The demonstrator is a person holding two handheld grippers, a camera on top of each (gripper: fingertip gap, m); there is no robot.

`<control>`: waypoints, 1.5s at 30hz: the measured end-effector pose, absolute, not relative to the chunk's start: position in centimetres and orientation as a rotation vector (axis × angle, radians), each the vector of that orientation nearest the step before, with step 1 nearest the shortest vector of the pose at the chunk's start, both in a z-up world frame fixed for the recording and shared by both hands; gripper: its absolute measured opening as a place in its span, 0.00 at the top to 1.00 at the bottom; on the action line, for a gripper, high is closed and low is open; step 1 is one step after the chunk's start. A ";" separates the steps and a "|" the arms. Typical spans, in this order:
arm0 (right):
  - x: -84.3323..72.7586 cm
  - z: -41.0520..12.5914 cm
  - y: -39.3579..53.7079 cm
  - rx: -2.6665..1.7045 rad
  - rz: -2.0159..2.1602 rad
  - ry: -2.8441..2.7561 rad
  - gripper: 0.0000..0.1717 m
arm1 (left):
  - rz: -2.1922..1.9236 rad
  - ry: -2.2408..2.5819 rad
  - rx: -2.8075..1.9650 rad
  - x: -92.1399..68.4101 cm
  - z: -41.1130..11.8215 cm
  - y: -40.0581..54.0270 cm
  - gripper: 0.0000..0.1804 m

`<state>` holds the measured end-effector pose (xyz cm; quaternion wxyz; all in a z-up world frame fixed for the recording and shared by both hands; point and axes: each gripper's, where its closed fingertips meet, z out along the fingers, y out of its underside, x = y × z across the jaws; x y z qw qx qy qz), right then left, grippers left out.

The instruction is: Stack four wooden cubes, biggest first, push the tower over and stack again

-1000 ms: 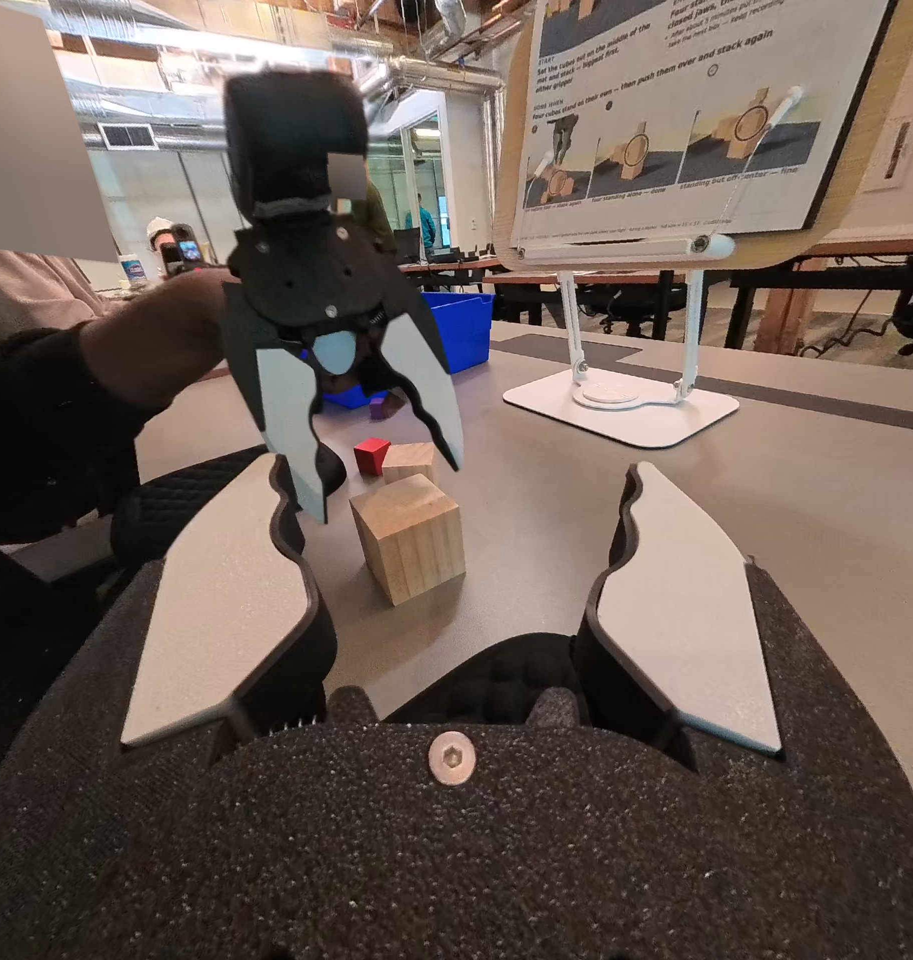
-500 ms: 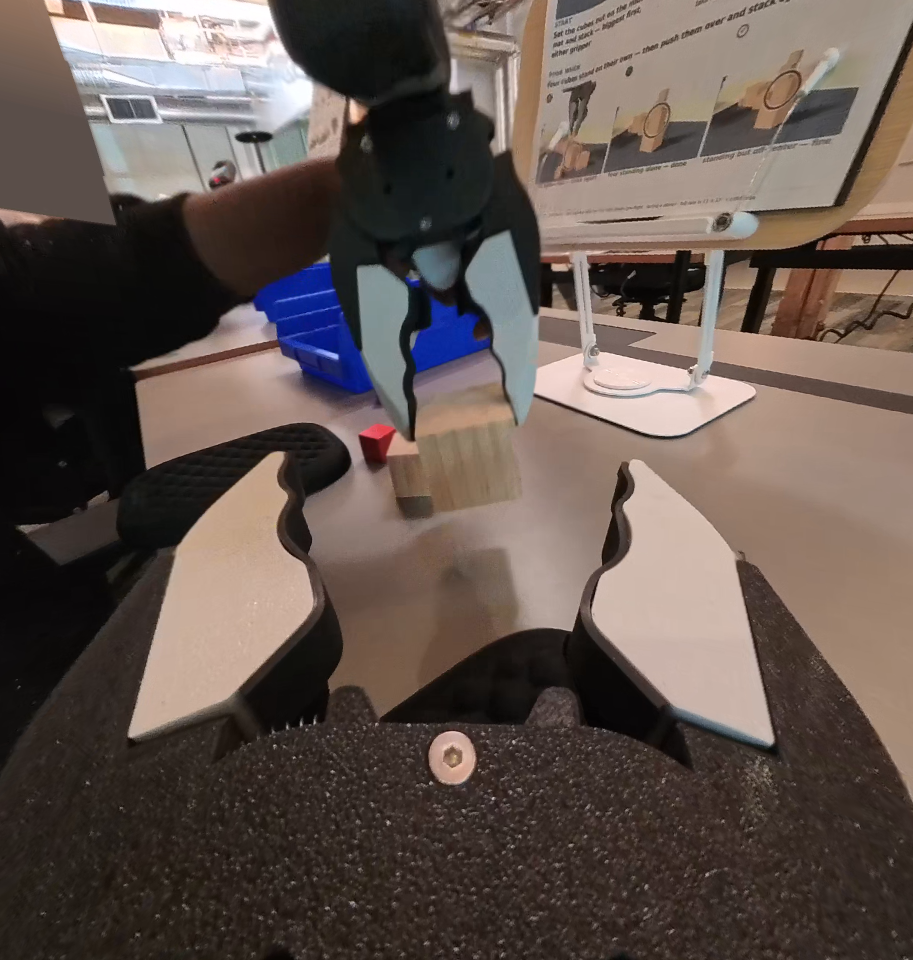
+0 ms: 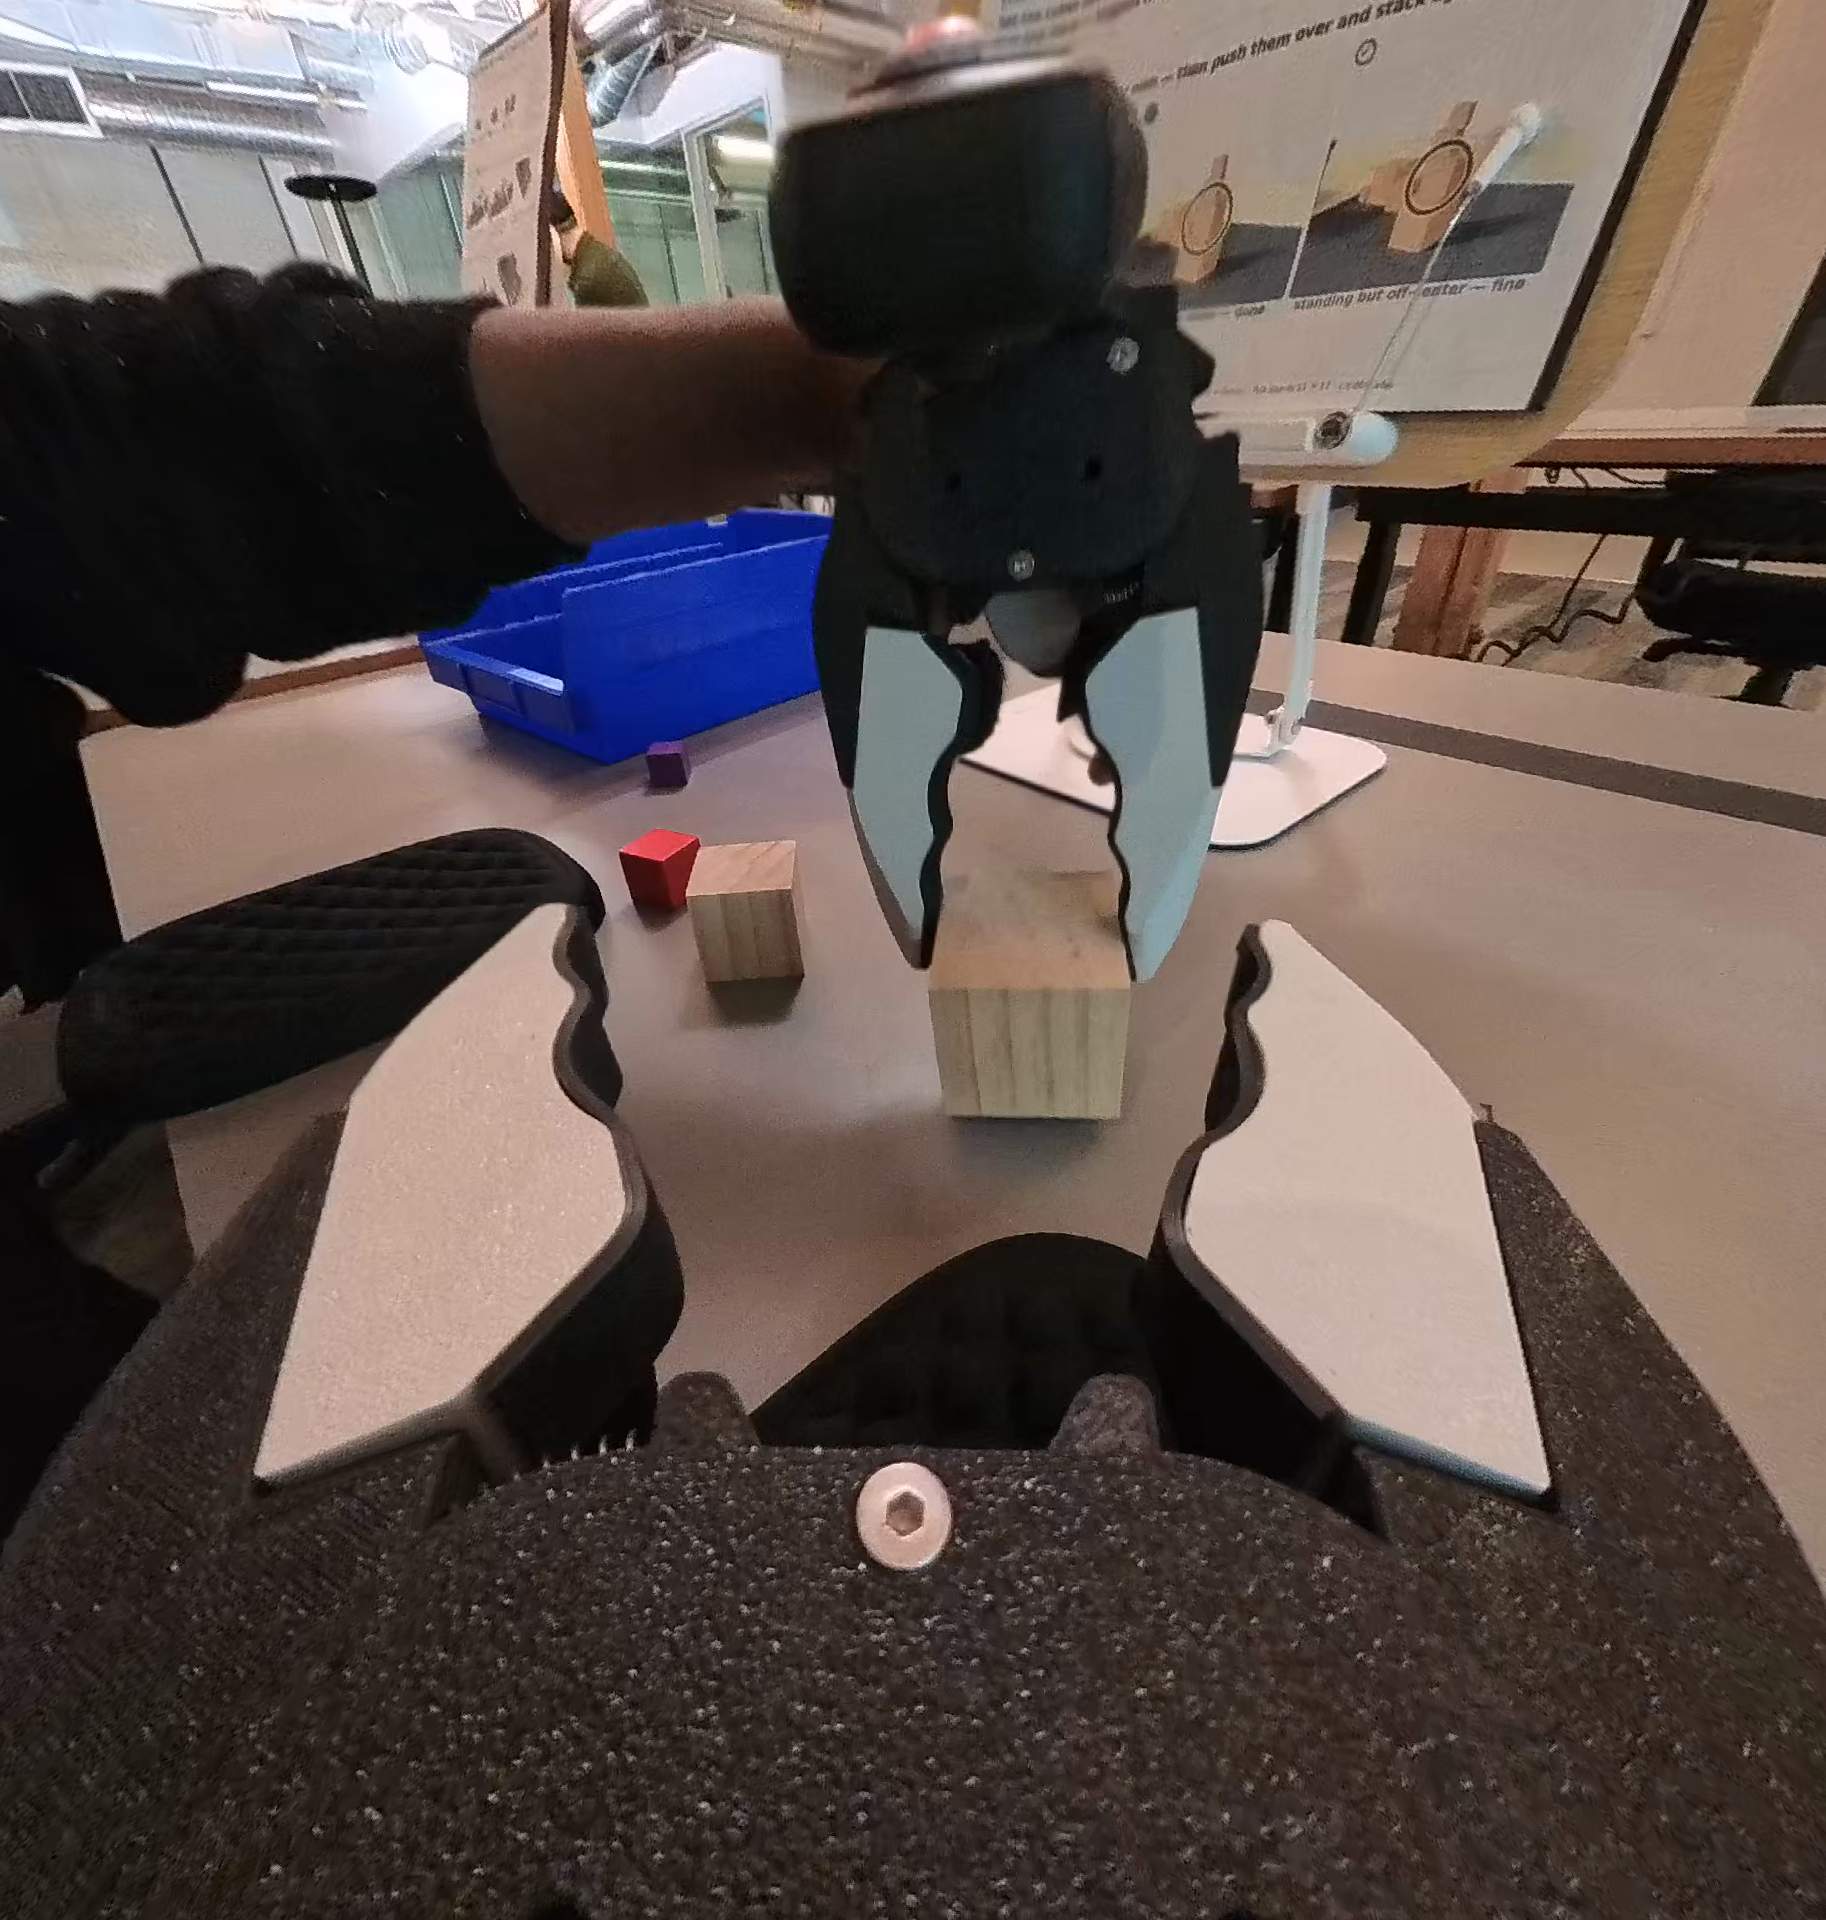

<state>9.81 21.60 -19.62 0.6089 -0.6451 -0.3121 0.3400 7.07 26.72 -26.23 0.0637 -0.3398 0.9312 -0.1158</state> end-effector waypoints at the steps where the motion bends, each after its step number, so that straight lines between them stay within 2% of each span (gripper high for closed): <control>1: 9.9 -19.5 21.6 -1.489 0.793 -0.712 0.35 | -0.350 2.825 -1.024 7.1 -26.5 26.7 0.68; 5: 9.9 -19.5 21.6 -1.490 0.801 -0.709 0.36 | -0.347 2.844 -1.092 7.1 -27.1 26.8 0.67; 8: 9.9 -19.6 21.6 -1.490 0.798 -0.717 0.36 | -0.338 2.802 -1.191 6.9 -27.0 27.0 0.54; 11: 9.8 -19.6 21.5 -1.486 0.794 -0.722 0.37 | -0.292 2.697 -1.259 6.1 -25.7 27.4 0.50; 17: 9.9 -19.6 21.6 -1.494 0.814 -0.712 0.38 | -0.363 2.646 -1.392 -1.0 -22.5 23.5 0.56; 23: 9.6 -19.8 21.6 -1.501 0.798 -0.735 0.39 | -0.148 2.705 -1.452 -5.2 -25.5 23.6 0.60; 27: 9.6 -19.7 21.5 -1.498 0.796 -0.734 0.39 | -0.195 2.702 -1.458 -4.7 -26.9 23.2 0.63; 32: 9.6 -19.7 21.5 -1.494 0.790 -0.743 0.39 | -0.231 2.725 -1.425 -5.0 -28.5 23.3 0.76; 41: 9.6 -19.9 21.6 -1.511 0.791 -0.736 0.39 | -0.196 2.744 -1.311 -1.0 -22.1 25.0 0.76; 45: 9.6 -19.8 21.5 -1.499 0.781 -0.740 0.39 | -0.150 2.790 -1.171 3.0 -21.1 25.7 0.76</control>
